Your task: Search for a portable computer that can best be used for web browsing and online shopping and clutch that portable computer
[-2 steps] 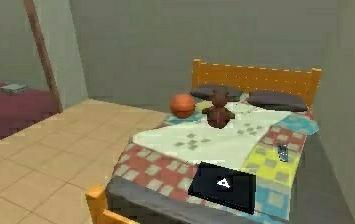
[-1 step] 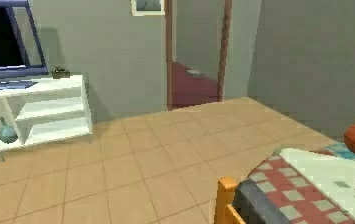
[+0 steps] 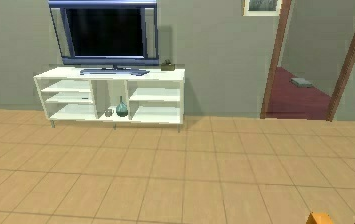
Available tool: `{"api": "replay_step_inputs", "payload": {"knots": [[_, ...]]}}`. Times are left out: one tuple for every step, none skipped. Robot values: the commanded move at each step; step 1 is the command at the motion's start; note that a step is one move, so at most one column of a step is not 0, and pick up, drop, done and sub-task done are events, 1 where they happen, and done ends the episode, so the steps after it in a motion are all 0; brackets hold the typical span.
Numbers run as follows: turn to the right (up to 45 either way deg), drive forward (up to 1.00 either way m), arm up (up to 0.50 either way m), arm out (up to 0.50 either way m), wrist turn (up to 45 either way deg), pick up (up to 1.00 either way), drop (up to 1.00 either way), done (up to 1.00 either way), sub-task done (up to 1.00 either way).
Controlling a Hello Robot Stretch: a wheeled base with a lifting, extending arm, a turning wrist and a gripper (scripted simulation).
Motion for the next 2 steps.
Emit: {"api": "replay_step_inputs", "payload": {"knots": [[0.0,0.0,0.5,0.0,0.0,0.0,0.0,0.0,0.0],[0.0,0.0,0.16,0.0,0.0,0.0,0.0,0.0,0.0]]}}
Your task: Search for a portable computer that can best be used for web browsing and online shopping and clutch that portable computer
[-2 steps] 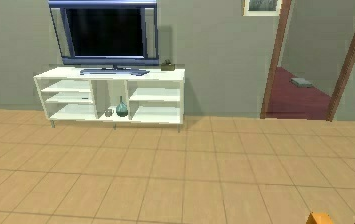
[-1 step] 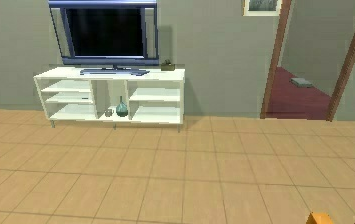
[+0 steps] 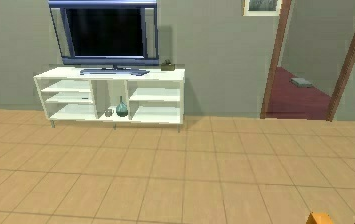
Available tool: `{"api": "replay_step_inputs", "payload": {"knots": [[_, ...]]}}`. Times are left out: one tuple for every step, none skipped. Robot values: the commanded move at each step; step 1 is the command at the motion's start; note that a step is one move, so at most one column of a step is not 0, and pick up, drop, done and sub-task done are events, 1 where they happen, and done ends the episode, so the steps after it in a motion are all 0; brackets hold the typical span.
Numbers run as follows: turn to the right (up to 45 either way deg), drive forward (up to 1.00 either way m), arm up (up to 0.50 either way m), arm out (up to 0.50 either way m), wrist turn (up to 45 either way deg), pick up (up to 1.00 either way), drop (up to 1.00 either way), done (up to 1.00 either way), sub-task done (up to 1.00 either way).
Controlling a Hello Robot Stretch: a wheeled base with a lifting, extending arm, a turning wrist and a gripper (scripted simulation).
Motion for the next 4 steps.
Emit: {"api": "replay_step_inputs", "payload": {"knots": [[0.0,0.0,0.0,0.5,0.0,0.0,0.0,0.0,0.0],[0.0,0.0,0.0,0.0,45.0,0.0,0.0,0.0,0.0],[0.0,0.0,0.0,0.0,45.0,0.0,0.0,0.0,0.0],[0.0,0.0,0.0,0.0,45.0,0.0,0.0,0.0,0.0]]}}
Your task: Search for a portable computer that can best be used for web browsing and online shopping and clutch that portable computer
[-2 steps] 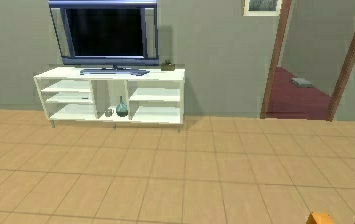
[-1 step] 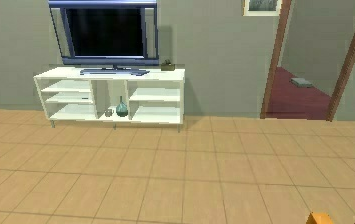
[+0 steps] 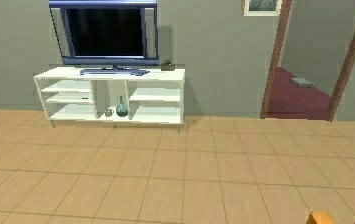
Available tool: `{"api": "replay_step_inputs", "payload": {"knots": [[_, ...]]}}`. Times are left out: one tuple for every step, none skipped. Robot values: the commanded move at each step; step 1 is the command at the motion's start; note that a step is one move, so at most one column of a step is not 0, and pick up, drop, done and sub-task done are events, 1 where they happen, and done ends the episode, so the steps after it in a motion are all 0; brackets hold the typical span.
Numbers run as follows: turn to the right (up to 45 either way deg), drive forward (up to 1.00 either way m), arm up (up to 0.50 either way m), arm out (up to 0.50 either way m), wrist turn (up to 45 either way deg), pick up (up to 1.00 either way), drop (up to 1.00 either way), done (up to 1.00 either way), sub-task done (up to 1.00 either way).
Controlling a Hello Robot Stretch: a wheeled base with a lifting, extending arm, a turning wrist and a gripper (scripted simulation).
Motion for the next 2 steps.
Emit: {"api": "replay_step_inputs", "payload": {"knots": [[0.0,0.0,0.0,0.0,45.0,0.0,0.0,0.0,0.0],[0.0,0.0,0.0,0.0,9.0,0.0,0.0,0.0,0.0]]}}
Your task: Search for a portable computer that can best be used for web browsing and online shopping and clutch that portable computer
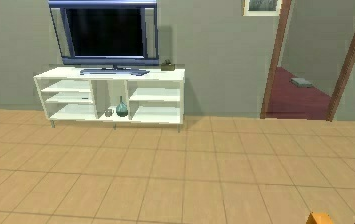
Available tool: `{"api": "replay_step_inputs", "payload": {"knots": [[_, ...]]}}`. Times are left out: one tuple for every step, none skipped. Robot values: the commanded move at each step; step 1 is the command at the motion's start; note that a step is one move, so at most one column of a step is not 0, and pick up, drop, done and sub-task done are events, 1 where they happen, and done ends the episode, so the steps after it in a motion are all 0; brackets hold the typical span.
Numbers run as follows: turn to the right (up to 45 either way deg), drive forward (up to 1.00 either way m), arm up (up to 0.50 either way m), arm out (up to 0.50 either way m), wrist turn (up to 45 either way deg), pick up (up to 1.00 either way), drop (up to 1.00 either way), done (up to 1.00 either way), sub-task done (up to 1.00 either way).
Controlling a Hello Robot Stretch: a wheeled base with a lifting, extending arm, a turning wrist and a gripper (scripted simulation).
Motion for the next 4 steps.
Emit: {"api": "replay_step_inputs", "payload": {"knots": [[0.0,0.0,-0.3,0.0,0.0,0.0,0.0,0.0,0.0],[0.0,0.0,0.0,0.0,0.0,1.0,0.0,0.0,0.0],[0.0,0.0,0.1,0.0,0.0,0.0,0.0,0.0,0.0],[0.0,0.0,0.0,0.0,0.0,0.0,0.0,1.0,0.0]]}}
